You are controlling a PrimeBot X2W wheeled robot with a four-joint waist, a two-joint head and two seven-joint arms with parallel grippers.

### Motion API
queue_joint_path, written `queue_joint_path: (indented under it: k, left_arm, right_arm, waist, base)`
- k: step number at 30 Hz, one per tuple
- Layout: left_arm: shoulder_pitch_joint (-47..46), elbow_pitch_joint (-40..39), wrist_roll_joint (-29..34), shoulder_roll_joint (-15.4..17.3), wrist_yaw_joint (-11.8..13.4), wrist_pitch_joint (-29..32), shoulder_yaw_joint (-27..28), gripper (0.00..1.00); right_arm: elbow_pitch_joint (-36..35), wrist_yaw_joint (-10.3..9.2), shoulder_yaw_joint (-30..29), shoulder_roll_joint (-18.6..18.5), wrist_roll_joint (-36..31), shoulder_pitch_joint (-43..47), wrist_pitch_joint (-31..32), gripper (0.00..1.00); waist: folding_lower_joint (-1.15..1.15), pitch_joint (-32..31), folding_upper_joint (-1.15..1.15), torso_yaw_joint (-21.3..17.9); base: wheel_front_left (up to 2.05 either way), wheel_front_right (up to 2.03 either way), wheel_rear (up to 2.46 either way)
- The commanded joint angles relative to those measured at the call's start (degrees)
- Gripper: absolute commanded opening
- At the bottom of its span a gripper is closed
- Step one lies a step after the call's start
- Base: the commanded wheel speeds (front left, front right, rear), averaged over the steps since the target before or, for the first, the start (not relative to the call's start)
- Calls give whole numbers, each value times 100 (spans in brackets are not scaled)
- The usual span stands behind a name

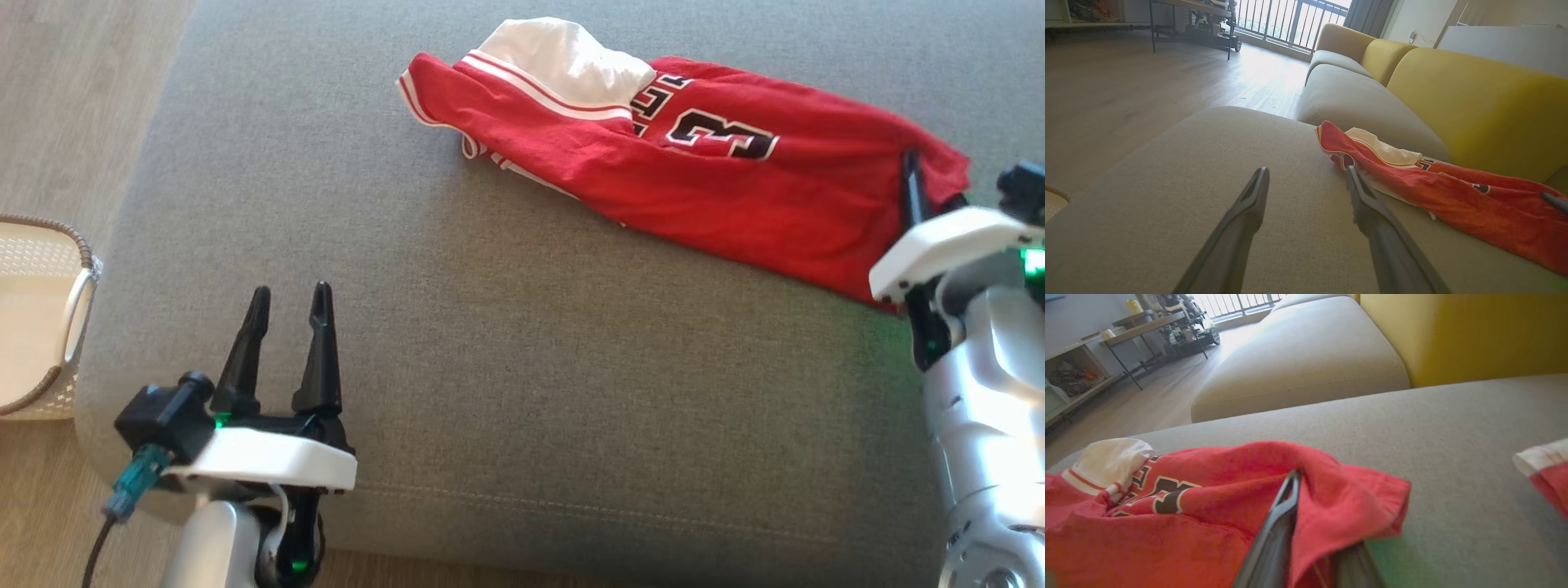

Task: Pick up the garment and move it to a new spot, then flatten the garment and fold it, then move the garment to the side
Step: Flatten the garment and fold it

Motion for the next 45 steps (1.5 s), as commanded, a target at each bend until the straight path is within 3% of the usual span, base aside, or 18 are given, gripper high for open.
queue_joint_path:
  k: [1, 5, 9, 17, 29, 39, 45]
  left_arm:
    - [-162, -184, 68, 30, -37, -30, 169, 100]
    - [-233, -271, 338, 30, -66, -30, 168, 100]
    - [-368, -359, 808, 65, -112, -30, 190, 100]
    - [-1054, -90, 1685, 458, -80, -30, 249, 100]
    - [-2702, 1900, 1738, 1279, -162, 52, 523, 100]
    - [-3498, 2586, 1698, 1413, -42, 2, 603, 100]
    - [-3923, 3125, 1576, 1345, -102, 32, 539, 100]
  right_arm:
    - [-58, -2, -1, 67, -128, -122, -36, 100]
    - [38, -2, -216, 211, -515, -73, -35, 100]
    - [-420, -2, -35, 338, -587, 167, -36, 100]
    - [-1782, -2, 1617, 364, 974, 1197, -36, 100]
    - [-3894, -2, 2736, 366, 2035, 2517, -37, 100]
    - [-4949, -2, 3150, 366, 2193, 2942, -12, 100]
    - [-5359, -2, 3181, 366, 2110, 2978, 67, 100]
  waist:
    - [0, 7, 0, -16]
    - [0, 29, 0, -143]
    - [0, 27, 0, -370]
    - [0, 52, 0, -889]
    - [0, 519, 0, -1570]
    - [0, 1040, 0, -1789]
    - [0, 1412, 0, -1807]
  base:
    - [0, 0, 0]
    - [0, 0, 0]
    - [0, 0, 0]
    - [0, 0, 0]
    - [0, 0, 0]
    - [0, 0, 0]
    - [0, 0, 0]
